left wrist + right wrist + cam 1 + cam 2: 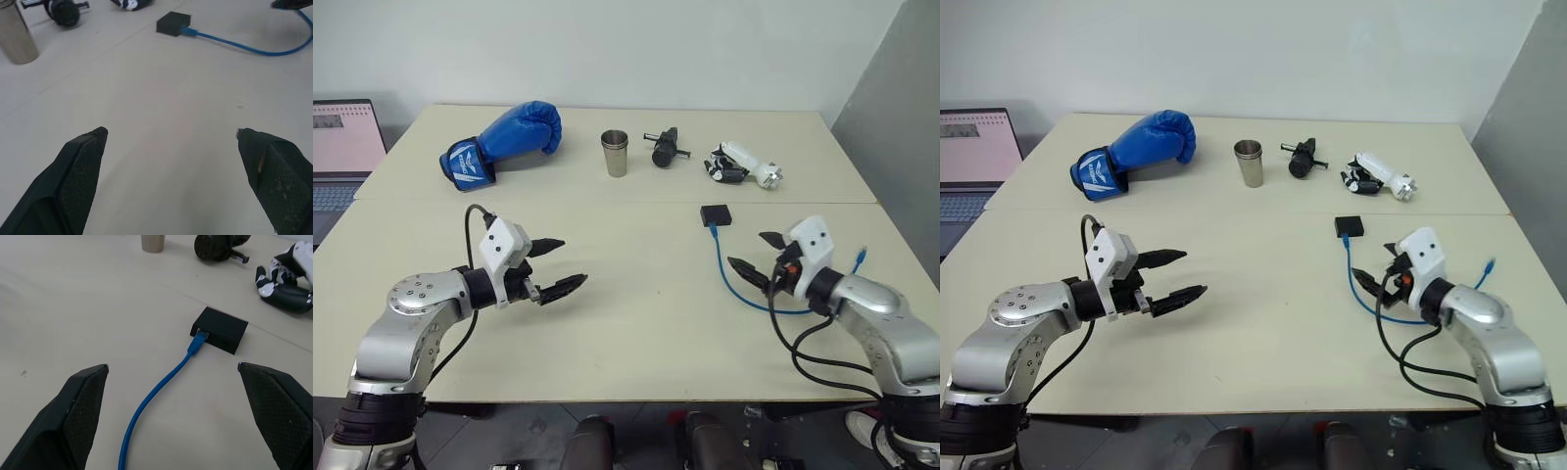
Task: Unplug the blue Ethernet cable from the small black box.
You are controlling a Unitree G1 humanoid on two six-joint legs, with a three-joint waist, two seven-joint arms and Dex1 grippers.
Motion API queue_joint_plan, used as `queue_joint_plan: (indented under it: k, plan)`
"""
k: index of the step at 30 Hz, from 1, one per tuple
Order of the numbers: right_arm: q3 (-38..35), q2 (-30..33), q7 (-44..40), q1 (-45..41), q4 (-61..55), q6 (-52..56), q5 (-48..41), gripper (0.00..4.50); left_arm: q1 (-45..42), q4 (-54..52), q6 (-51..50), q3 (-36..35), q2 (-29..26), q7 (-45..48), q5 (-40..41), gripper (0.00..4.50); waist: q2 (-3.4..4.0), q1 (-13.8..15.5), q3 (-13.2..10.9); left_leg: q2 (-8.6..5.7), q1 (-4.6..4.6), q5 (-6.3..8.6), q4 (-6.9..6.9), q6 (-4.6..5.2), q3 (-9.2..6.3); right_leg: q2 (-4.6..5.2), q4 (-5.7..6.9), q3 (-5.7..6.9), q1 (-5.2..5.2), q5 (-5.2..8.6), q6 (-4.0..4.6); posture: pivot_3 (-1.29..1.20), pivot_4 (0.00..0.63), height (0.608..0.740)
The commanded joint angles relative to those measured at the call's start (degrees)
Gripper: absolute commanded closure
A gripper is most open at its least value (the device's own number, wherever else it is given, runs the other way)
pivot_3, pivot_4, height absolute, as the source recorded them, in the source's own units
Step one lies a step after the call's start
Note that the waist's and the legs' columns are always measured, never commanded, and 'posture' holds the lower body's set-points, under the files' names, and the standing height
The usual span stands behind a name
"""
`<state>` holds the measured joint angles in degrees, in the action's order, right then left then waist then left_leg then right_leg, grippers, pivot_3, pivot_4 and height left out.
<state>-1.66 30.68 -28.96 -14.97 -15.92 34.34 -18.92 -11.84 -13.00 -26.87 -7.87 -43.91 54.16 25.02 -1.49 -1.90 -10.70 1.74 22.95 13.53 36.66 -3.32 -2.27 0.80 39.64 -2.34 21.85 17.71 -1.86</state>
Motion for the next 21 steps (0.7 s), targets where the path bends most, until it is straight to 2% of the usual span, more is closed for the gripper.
queue_joint_plan:
  k: [1, 8, 17, 19, 20, 21]
  plan:
    - [4.44, -5.54, 5.97, -4.48, 4.27, -0.32, 4.63, 0.01, -2.17, -1.46, 0.90, 1.42, -0.28, 0.60, -0.24, 0.00, 0.00, -0.06, 0.00, 0.00, -0.01, 0.00, 0.00, 0.00, 0.04, 0.00, 0.06, 0.00, 0.04, 0.00, 0.00, 0.00, 0.150, 0.740]
    - [5.76, -15.06, 14.79, -11.59, 19.37, -5.55, 11.21, 0.01, -4.59, -1.19, 2.13, 4.24, 0.27, 1.27, -1.03, 0.00, 0.01, 0.03, 0.00, -0.04, 0.07, 0.00, 0.02, 0.00, 0.10, 0.01, 0.14, -0.02, 0.17, 0.00, 0.01, 0.00, 0.150, 0.740]
    - [4.45, -19.81, 20.66, -17.68, 32.25, -10.07, 15.35, 0.01, -4.78, 2.46, 5.88, 5.59, 1.48, 2.32, -2.83, 0.00, 0.01, -0.06, 0.00, -0.02, 0.05, 0.00, 0.01, 0.00, 0.14, 0.01, 0.29, -0.03, 0.24, -0.01, 0.02, 0.00, 0.150, 0.740]
    - [3.33, -20.53, 21.43, -18.49, 33.62, -9.92, 15.03, 0.38, -4.79, 3.44, 6.87, 5.68, 1.69, 2.58, -3.19, 0.00, 0.01, -0.10, 0.00, -0.01, 0.04, 0.00, 0.01, 0.00, 0.13, -0.01, 0.30, -0.03, 0.24, -0.01, 0.02, 0.00, 0.150, 0.740]
    - [2.99, -20.69, 21.61, -18.78, 34.13, -9.86, 15.04, 0.40, -4.75, 3.74, 7.21, 5.72, 1.75, 2.68, -3.26, 0.00, 0.01, -0.10, 0.00, -0.01, 0.04, 0.00, 0.01, 0.00, 0.13, -0.01, 0.30, -0.03, 0.24, -0.01, 0.02, 0.00, 0.150, 0.740]
    - [2.44, -20.83, 21.95, -19.14, 34.76, -9.56, 14.89, 0.78, -4.60, 4.01, 7.58, 5.71, 1.78, 2.78, -3.33, 0.00, 0.01, -0.10, 0.00, -0.01, 0.04, 0.00, 0.01, 0.00, 0.13, 0.00, 0.31, -0.03, 0.24, -0.01, 0.03, 0.00, 0.150, 0.740]
